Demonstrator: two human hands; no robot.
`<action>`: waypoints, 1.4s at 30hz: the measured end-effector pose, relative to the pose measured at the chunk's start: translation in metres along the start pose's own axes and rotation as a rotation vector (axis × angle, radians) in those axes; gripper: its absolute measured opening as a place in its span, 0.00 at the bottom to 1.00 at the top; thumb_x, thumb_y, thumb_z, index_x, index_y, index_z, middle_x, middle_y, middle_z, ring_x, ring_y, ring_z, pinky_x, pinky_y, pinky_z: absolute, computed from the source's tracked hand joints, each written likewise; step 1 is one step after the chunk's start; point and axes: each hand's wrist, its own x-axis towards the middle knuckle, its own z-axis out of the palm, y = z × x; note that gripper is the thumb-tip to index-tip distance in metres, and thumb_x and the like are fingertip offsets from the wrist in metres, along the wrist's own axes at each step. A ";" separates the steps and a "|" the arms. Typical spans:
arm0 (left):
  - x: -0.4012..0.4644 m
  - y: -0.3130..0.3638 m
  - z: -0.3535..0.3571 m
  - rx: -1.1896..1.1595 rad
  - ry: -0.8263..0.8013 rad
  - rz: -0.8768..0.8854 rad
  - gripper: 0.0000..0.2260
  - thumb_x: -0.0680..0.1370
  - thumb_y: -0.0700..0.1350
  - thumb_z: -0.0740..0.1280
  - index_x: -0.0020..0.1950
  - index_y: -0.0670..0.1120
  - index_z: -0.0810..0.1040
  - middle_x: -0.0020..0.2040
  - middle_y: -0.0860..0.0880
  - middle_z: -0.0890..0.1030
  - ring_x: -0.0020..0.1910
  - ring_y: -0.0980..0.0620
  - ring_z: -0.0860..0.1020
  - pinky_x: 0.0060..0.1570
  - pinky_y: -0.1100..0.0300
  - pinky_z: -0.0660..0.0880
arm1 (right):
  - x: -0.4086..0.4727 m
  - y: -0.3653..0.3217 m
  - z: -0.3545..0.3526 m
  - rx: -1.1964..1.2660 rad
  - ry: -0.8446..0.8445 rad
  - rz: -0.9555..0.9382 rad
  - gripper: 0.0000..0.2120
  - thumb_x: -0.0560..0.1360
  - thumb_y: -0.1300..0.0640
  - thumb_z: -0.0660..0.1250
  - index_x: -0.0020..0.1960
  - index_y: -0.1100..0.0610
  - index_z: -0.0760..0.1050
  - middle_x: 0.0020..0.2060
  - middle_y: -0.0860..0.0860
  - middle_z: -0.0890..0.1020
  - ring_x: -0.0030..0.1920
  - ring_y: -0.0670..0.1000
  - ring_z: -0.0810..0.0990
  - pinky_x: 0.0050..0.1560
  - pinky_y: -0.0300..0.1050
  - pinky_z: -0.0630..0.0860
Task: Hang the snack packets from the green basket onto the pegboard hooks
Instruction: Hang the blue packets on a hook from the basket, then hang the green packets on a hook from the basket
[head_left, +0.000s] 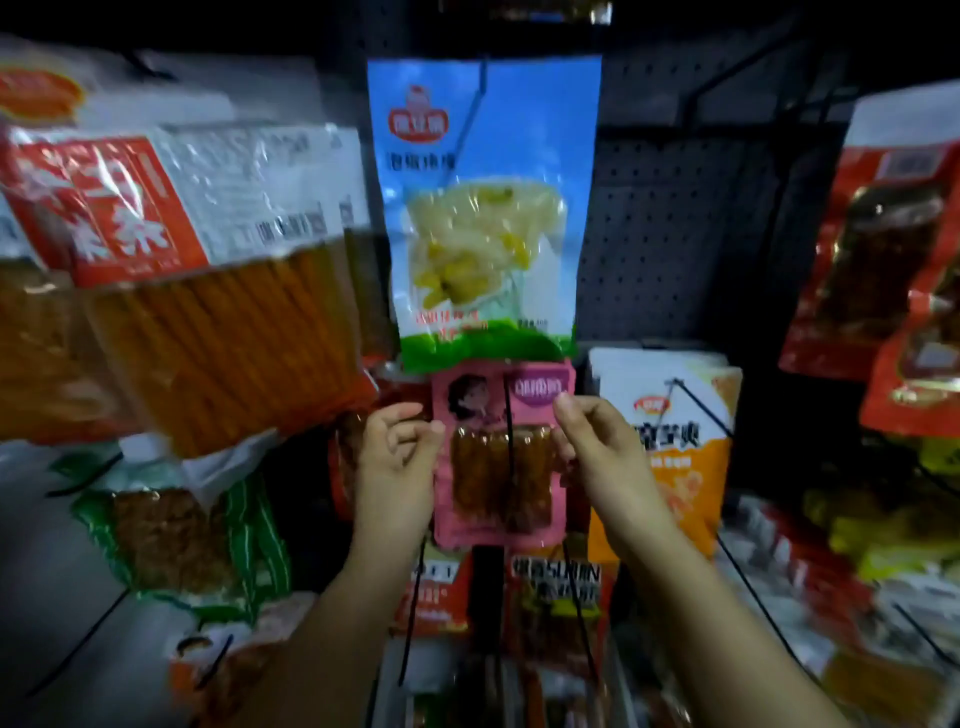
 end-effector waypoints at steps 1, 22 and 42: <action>-0.014 -0.005 -0.002 0.000 -0.041 -0.008 0.06 0.78 0.41 0.65 0.49 0.53 0.73 0.41 0.52 0.78 0.40 0.58 0.78 0.40 0.68 0.75 | -0.014 0.006 -0.006 -0.022 -0.015 0.010 0.16 0.71 0.42 0.65 0.41 0.56 0.71 0.33 0.56 0.67 0.33 0.51 0.67 0.35 0.46 0.66; -0.405 -0.307 0.207 0.177 -1.007 -0.614 0.11 0.75 0.36 0.68 0.43 0.52 0.76 0.38 0.54 0.80 0.37 0.59 0.78 0.45 0.63 0.73 | -0.408 0.307 -0.330 -0.277 0.579 0.883 0.11 0.76 0.66 0.64 0.38 0.55 0.75 0.22 0.44 0.77 0.24 0.38 0.72 0.28 0.29 0.68; -0.608 -0.765 0.310 0.561 -0.863 -1.137 0.03 0.78 0.38 0.63 0.45 0.41 0.75 0.34 0.46 0.76 0.36 0.49 0.71 0.28 0.65 0.65 | -0.531 0.823 -0.432 -0.482 -0.022 1.192 0.15 0.75 0.54 0.69 0.58 0.62 0.78 0.54 0.56 0.82 0.55 0.55 0.80 0.58 0.48 0.75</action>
